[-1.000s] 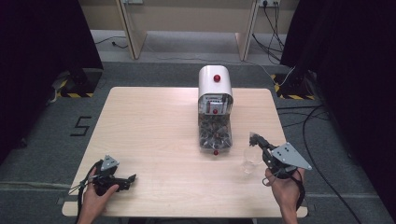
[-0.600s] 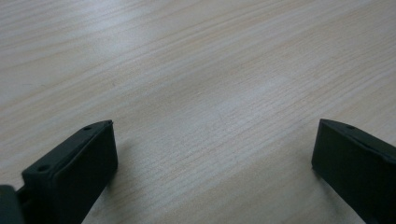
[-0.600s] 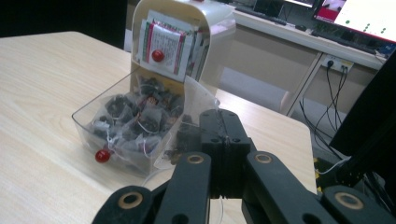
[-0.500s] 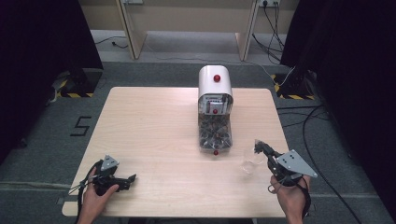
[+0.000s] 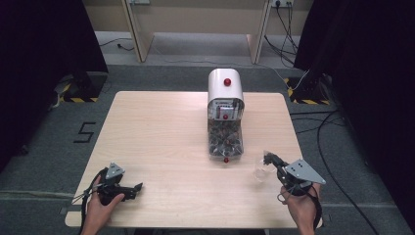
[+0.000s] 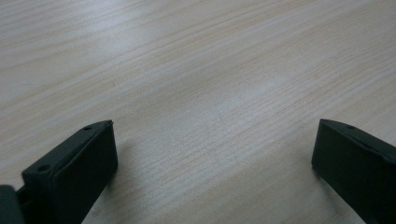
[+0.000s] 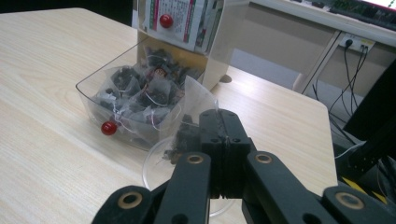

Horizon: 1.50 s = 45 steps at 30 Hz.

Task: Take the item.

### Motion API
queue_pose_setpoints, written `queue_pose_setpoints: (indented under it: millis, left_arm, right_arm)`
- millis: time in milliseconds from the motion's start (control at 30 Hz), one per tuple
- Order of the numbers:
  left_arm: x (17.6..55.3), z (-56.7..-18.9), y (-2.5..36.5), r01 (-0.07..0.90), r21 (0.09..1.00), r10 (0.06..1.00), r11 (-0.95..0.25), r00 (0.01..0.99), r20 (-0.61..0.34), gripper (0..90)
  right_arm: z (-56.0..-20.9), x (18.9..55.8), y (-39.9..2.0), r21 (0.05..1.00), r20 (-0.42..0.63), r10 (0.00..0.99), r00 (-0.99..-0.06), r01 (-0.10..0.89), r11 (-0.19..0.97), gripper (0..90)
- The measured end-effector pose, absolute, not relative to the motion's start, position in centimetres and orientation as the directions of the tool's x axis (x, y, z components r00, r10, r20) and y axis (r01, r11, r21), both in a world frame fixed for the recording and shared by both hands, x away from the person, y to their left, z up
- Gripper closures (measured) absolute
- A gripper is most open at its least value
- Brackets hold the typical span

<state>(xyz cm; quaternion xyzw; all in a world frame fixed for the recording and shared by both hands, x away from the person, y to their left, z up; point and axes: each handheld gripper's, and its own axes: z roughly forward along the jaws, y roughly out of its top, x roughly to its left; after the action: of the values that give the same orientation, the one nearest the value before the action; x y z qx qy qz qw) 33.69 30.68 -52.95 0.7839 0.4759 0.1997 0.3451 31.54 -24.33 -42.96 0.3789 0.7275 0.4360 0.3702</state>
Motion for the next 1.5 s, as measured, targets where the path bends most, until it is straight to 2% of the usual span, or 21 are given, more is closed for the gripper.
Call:
queue_pose_setpoints:
  millis: [1033,1500]
  left_arm:
    - [33.7,-53.0,30.7,0.608,0.731,0.884,-0.309,0.467,-0.015,0.0]
    - [33.7,-53.0,30.7,0.608,0.731,0.884,-0.309,0.468,-0.015,0.0]
  right_arm:
    - [-45.8,32.8,-23.8,0.879,-0.183,0.859,-0.477,0.312,0.361,87.8]
    - [-45.5,32.6,-23.8,0.886,-0.178,0.861,-0.477,0.302,0.351,83.5]
